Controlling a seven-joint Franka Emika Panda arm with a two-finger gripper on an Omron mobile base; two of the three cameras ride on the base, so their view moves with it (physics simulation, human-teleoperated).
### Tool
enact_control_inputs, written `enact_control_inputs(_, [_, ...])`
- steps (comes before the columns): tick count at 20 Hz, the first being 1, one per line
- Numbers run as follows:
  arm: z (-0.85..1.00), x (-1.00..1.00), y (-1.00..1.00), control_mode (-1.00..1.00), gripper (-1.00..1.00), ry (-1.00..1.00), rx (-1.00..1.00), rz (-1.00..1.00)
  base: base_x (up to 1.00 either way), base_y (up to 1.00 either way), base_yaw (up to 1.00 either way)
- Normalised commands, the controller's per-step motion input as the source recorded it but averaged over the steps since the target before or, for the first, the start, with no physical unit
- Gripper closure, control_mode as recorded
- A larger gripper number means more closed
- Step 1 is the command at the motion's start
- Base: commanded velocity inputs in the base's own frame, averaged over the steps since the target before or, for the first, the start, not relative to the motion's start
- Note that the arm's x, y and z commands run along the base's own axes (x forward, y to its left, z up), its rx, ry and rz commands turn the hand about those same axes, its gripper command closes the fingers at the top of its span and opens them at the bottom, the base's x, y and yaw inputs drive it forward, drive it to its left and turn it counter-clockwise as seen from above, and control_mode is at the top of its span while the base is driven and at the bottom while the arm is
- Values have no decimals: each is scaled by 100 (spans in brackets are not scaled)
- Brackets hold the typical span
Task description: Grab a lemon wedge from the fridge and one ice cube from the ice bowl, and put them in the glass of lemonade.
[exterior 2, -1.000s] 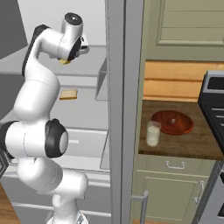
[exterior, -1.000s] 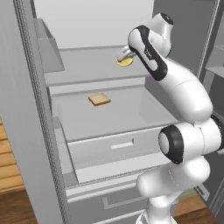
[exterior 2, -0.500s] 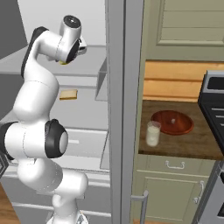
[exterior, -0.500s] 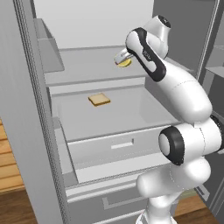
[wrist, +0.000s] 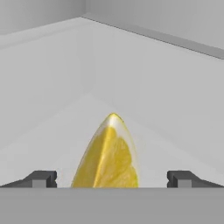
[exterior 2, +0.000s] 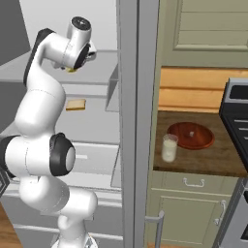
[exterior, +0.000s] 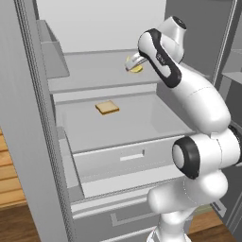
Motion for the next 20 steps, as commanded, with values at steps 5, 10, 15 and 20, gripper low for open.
enact_control_inputs(5, [-30,5,0,-100,-100,-1,1,-2,0,0,0])
enact_control_inputs(10, [-10,0,0,-100,100,0,0,0,0,0,0])
enact_control_inputs(15, [0,0,0,-100,100,1,0,0,0,0,0])
enact_control_inputs(20, [-1,-35,0,-100,100,-2,0,1,0,0,0])
